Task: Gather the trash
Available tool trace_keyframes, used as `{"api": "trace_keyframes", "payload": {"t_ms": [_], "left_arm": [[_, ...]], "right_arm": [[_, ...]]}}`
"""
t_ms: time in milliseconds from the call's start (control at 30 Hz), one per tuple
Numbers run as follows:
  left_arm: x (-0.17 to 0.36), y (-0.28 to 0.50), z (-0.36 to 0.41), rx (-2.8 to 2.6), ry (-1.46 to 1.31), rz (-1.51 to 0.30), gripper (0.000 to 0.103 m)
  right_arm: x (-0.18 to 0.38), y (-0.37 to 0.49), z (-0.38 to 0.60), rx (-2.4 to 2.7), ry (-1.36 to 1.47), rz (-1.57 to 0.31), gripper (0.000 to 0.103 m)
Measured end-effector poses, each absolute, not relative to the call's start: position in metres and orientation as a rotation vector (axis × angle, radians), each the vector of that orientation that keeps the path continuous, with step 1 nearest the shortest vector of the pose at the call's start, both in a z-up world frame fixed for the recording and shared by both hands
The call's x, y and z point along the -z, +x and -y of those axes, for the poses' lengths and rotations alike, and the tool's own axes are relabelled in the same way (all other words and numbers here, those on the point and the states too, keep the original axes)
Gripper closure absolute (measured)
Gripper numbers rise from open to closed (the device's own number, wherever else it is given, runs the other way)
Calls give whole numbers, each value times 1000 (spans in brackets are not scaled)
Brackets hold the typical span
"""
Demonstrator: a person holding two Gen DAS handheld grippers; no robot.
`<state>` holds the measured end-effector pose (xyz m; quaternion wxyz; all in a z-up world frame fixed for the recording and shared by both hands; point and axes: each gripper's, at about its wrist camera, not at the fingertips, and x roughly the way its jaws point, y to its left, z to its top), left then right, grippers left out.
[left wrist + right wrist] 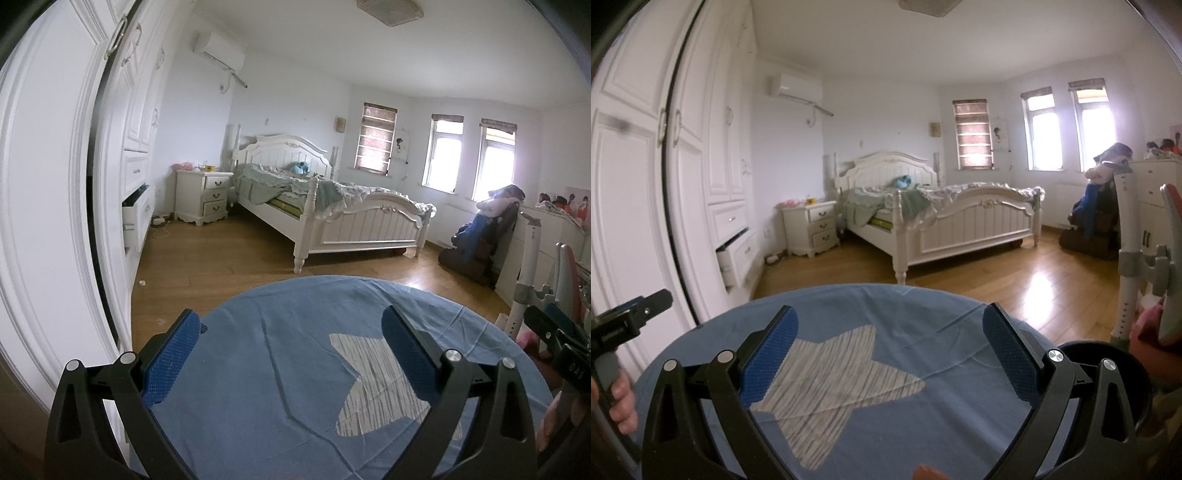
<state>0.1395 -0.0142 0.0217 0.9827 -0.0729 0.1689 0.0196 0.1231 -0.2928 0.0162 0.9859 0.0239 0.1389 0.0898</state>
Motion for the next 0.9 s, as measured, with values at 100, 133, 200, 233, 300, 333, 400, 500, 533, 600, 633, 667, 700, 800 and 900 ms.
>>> {"api": "trace_keyframes", "payload": {"t_ms": [100,133,200,233,300,333,400,500,533,600,633,667,700,800,900], "left_arm": [[-22,139,15,-40,-148,-341,5],[-22,138,16,-40,-148,-341,5],[-22,138,16,-39,-148,-342,5],[-22,138,16,-41,-148,-341,5],[-22,138,16,-41,-149,-341,5],[-22,138,16,-40,-149,-341,5],[-22,137,16,-41,-149,-341,5],[-21,137,16,-40,-150,-342,5],[-21,137,16,-40,-150,-342,5],[-21,137,16,-40,-150,-342,5],[-22,136,17,-40,-150,-342,5],[-21,137,17,-40,-149,-342,5],[-21,137,17,-40,-149,-342,5],[-21,136,17,-40,-150,-343,5],[-21,135,20,-40,-150,-346,5]], "right_arm": [[-16,123,293,-182,47,-280,5],[-16,123,293,-182,48,-280,5],[-16,123,293,-180,48,-280,5],[-16,123,293,-180,48,-279,5],[-16,123,293,-181,48,-279,5],[-16,123,293,-181,47,-280,5],[-16,123,293,-180,48,-278,5],[-16,123,293,-180,48,-279,5],[-16,123,294,-180,48,-278,5],[-16,123,294,-181,47,-278,5],[-16,123,294,-180,47,-278,5],[-16,123,294,-181,47,-279,5],[-16,123,295,-181,47,-279,5],[-16,123,295,-179,47,-279,5],[-15,123,295,-180,47,-279,5]]}}
